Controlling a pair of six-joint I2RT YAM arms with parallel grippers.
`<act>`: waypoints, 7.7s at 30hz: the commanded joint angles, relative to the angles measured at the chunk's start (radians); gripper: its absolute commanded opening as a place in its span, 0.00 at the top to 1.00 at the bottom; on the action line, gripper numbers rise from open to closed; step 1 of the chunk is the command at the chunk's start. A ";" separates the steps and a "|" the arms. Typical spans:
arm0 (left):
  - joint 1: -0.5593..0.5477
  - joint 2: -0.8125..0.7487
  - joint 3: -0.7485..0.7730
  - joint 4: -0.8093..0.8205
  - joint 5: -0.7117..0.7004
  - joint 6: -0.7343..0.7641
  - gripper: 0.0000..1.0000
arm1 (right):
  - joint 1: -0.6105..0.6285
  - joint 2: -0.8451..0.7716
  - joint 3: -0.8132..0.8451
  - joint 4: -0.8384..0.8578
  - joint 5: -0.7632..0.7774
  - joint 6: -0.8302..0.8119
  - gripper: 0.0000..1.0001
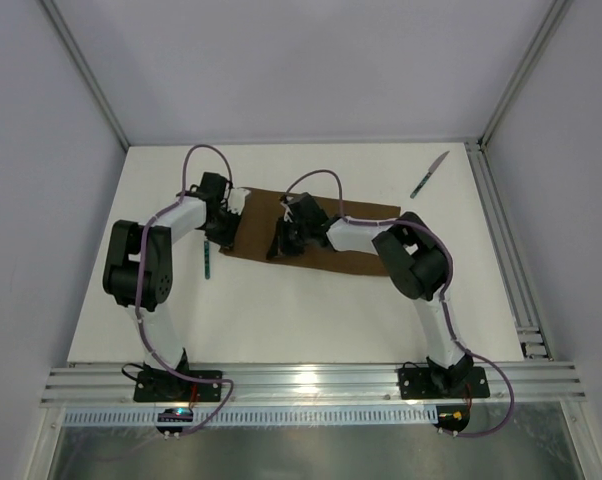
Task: Fold the napkin into a case and place the utensils inside
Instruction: Smooth out the rectangle-folded napkin at the center of the board, then pick up the rectangle-folded napkin from the center of the board, then fold the rectangle-folded napkin at the center of the board, then rotate the square-folded napkin at the center of the board.
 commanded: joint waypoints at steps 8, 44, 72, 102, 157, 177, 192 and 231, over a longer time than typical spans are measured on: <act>0.006 0.056 -0.010 0.022 -0.095 0.002 0.90 | -0.091 -0.191 -0.302 0.066 0.030 0.033 0.96; 0.009 -0.048 0.011 -0.022 0.037 0.030 0.83 | -0.771 -1.112 -0.829 -0.348 0.021 -0.141 0.65; 0.064 -0.117 0.000 -0.088 0.051 0.014 0.77 | -0.755 -0.741 -0.875 -0.111 -0.022 -0.049 0.77; 0.012 -0.047 -0.041 -0.097 0.189 -0.091 0.73 | -0.543 -0.620 -0.249 -0.621 0.326 -0.319 0.96; 0.069 -0.136 0.036 -0.191 0.143 -0.052 0.61 | -0.248 -0.215 0.225 -0.452 0.125 -0.230 0.37; 0.055 -0.131 0.072 -0.215 0.178 -0.078 0.51 | -0.372 0.034 0.187 -0.231 -0.049 -0.029 0.57; -0.006 -0.120 0.089 -0.212 0.206 -0.051 0.49 | -0.412 -0.367 -0.357 -0.084 0.006 -0.020 0.89; -0.140 0.236 0.391 -0.201 0.091 -0.042 0.83 | -0.470 -0.469 -0.448 -0.093 -0.108 -0.207 0.55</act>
